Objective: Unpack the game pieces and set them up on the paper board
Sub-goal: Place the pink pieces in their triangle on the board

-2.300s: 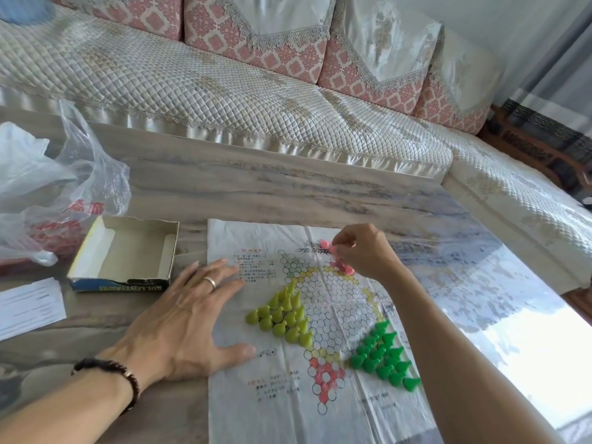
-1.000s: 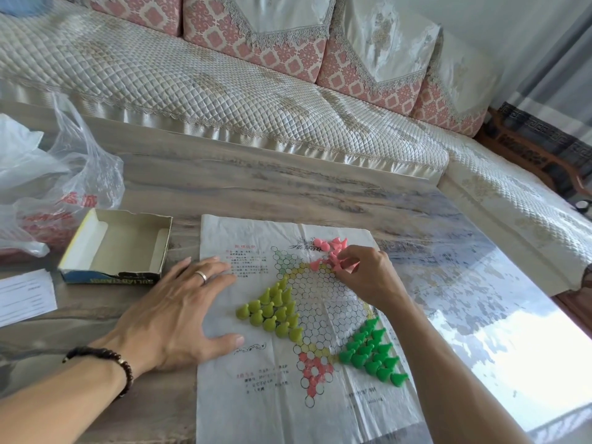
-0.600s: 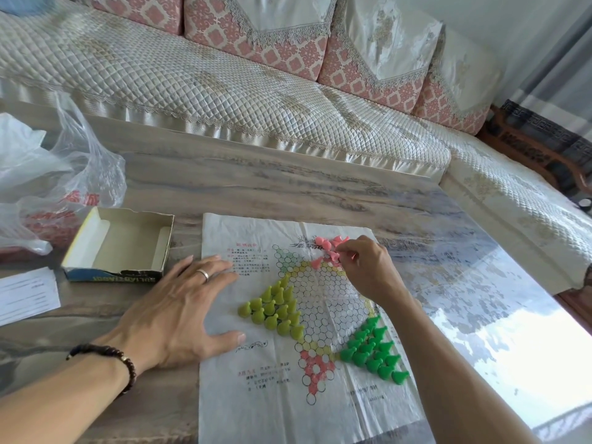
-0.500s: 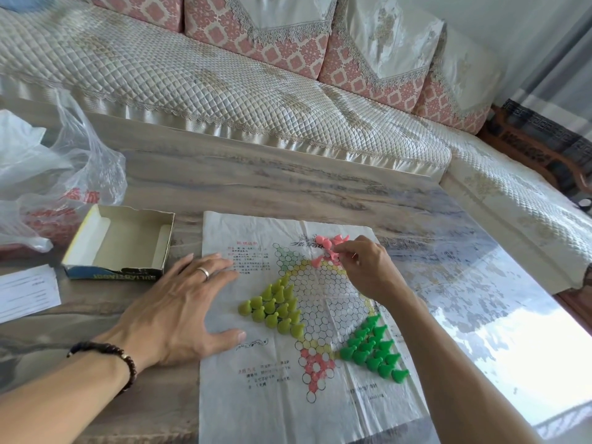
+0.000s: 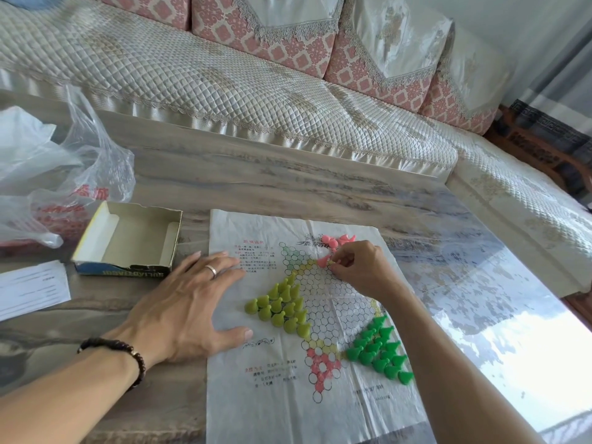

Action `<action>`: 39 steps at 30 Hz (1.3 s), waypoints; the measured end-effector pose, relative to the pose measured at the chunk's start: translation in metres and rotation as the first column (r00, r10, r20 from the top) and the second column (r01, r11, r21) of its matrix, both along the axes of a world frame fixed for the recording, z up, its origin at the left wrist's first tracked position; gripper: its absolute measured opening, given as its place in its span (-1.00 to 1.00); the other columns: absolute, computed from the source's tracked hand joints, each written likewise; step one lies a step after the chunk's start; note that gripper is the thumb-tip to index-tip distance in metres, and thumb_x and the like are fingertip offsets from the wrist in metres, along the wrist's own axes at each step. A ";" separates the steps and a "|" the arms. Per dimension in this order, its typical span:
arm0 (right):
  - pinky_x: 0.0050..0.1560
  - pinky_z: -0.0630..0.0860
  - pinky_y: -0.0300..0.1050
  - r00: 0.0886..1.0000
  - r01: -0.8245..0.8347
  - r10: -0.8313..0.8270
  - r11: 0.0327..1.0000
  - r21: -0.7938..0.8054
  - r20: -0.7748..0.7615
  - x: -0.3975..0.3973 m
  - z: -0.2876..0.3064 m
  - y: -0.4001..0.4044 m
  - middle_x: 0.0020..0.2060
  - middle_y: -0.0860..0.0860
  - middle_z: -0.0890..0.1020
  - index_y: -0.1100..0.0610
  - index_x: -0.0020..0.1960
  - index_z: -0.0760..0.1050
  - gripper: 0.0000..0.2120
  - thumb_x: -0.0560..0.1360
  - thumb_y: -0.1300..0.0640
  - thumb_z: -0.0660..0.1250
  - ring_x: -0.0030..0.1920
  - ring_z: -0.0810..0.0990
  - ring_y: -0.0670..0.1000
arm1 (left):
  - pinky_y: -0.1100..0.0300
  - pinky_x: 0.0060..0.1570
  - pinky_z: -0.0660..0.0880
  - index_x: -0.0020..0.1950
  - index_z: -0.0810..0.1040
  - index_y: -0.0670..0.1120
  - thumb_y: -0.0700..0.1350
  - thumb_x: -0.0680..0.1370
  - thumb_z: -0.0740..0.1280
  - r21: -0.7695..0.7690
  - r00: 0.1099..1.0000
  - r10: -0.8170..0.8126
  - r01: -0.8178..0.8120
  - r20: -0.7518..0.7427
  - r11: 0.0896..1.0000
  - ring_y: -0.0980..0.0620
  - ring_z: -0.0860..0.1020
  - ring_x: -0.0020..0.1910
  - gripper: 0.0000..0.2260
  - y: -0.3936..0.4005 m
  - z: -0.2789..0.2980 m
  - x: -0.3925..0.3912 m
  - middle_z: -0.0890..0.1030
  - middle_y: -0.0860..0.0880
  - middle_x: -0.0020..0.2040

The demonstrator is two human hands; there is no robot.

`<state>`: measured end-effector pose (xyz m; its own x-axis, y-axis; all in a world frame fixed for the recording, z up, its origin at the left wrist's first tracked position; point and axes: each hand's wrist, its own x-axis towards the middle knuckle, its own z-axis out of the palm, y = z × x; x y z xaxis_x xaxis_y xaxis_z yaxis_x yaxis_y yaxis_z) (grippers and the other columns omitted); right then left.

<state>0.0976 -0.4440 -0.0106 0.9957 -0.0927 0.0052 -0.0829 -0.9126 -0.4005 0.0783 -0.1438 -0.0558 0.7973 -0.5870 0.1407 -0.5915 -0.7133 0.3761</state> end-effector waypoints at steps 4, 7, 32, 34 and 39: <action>-0.29 0.59 -0.25 1.000 -0.002 -0.001 0.996 0.087 0.029 0.000 -0.002 -0.002 -0.28 -0.03 0.63 0.17 -0.11 0.53 -0.87 0.40 0.34 0.40 -0.27 0.60 -0.05 | 0.15 0.48 -0.21 0.51 0.16 0.10 0.52 0.31 0.08 0.009 1.000 0.001 -0.001 0.003 1.000 0.21 -0.04 0.51 -0.14 0.000 0.001 0.000 0.11 0.13 0.54; -0.29 0.58 -0.27 0.999 -0.029 0.026 0.994 0.106 0.025 -0.004 0.001 0.002 -0.33 -0.14 0.60 0.18 -0.07 0.51 -0.84 0.40 0.34 0.42 -0.30 0.59 -0.09 | 0.16 0.48 -0.20 0.51 0.18 0.10 0.52 0.31 0.09 0.006 1.000 0.001 -0.001 0.005 1.000 0.22 -0.03 0.51 -0.14 0.000 0.000 0.000 0.12 0.13 0.53; -0.24 0.64 -0.14 0.991 0.132 -0.134 0.981 0.139 0.010 0.011 0.023 -0.016 -0.26 0.00 0.66 0.15 -0.12 0.63 -0.91 0.42 0.30 0.44 -0.28 0.67 -0.02 | 0.13 0.49 -0.16 0.49 0.21 0.09 0.52 0.30 0.09 -0.005 1.000 -0.002 0.002 0.007 1.000 0.21 -0.01 0.50 -0.14 -0.001 0.000 0.000 0.14 0.13 0.52; -0.22 0.59 -0.25 0.992 0.111 -0.119 0.984 0.142 0.046 0.002 0.020 -0.020 -0.26 -0.04 0.67 0.12 -0.15 0.63 -0.93 0.41 0.27 0.46 -0.26 0.65 -0.11 | 0.14 0.49 -0.17 0.50 0.21 0.09 0.52 0.30 0.08 -0.006 1.000 -0.002 0.002 0.006 1.000 0.21 -0.01 0.51 -0.14 0.000 0.000 0.000 0.14 0.12 0.53; -0.29 0.48 -0.41 0.991 0.112 -0.120 0.986 0.123 0.060 -0.012 0.010 -0.023 -0.27 -0.08 0.66 0.06 -0.18 0.64 -0.94 0.40 0.20 0.48 -0.25 0.61 -0.14 | 0.16 0.48 -0.18 0.50 0.21 0.08 0.52 0.30 0.09 -0.008 1.000 -0.005 0.005 0.004 1.000 0.20 0.00 0.50 -0.13 -0.001 0.000 0.000 0.15 0.12 0.52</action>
